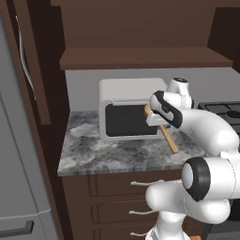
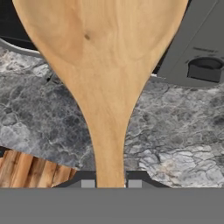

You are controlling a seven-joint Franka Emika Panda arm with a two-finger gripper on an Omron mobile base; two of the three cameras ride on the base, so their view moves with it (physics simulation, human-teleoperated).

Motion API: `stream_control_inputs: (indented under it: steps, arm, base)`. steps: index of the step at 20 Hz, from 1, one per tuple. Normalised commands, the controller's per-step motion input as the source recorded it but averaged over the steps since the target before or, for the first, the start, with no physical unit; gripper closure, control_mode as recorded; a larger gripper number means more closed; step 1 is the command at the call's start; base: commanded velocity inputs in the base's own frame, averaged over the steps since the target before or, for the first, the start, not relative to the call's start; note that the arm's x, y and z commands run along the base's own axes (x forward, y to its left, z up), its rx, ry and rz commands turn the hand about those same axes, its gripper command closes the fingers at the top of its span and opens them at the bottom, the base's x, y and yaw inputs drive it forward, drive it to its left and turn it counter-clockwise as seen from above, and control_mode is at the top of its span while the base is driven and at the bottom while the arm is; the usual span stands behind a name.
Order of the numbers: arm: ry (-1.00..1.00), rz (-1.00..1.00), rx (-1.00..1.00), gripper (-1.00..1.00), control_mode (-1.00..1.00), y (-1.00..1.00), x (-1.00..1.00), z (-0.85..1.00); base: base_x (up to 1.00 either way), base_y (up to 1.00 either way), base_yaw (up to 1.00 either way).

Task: Organize the utensils by type. Pick up the wooden spoons from the counter and place them in the open cabinet. Then pick up the metallic utensils from the counter and place them in the open drawer.

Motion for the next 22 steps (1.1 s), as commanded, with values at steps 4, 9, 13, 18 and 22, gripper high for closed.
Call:
stream_control_inputs:
  steps: [4,9,13,18,22]
  arm:
    - [-0.13,0.00,0.00,1.00,-1.00,0.02,-0.41,0.33]
    - [-0.21,0.00,0.00,1.00,-1.00,0.23,-0.44,0.75]
    - [-0.04,0.00,-0.03,1.00,-1.00,0.31,-0.05,0.80]
    - [-0.05,0.02,-0.08,1.00,-1.00,0.12,0.00,0.73]
    - [-0.06,0.08,-0.28,1.00,-1.00,0.39,0.00,0.68]
  base:
    - [0.00,0.00,0.00]
    - [0.00,0.00,0.00]
    - [0.00,0.00,0.00]
    - [0.00,0.00,0.00]
    - [0.00,0.00,0.00]
